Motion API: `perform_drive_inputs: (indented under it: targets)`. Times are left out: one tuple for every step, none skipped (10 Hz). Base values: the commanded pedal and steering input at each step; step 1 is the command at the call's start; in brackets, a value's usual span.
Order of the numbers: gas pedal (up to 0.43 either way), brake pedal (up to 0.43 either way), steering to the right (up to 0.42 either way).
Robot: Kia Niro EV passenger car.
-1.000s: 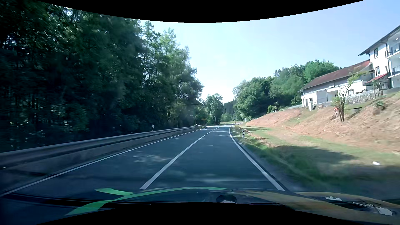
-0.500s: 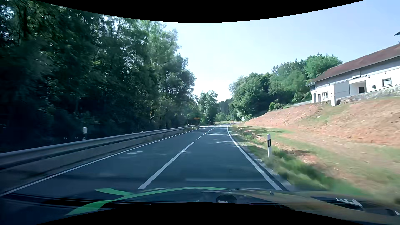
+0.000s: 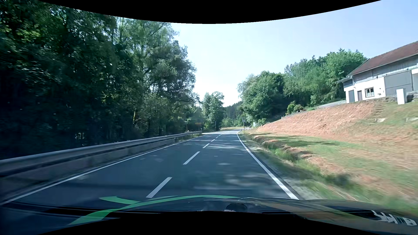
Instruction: Follow the waypoints while adhering to traffic rules and regulations
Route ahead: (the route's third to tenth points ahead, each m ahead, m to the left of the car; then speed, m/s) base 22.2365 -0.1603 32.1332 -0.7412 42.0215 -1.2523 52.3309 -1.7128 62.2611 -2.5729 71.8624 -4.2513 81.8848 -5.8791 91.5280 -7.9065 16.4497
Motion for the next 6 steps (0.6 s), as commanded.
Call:
perform_drive_inputs:
  targets:
    - [0.240,0.000,0.011]
    - [0.228,0.000,0.011]
    - [0.228,0.000,0.011]
    - [0.228,0.000,0.011]
    - [0.220,0.000,0.012]
    - [0.197,0.000,0.014]
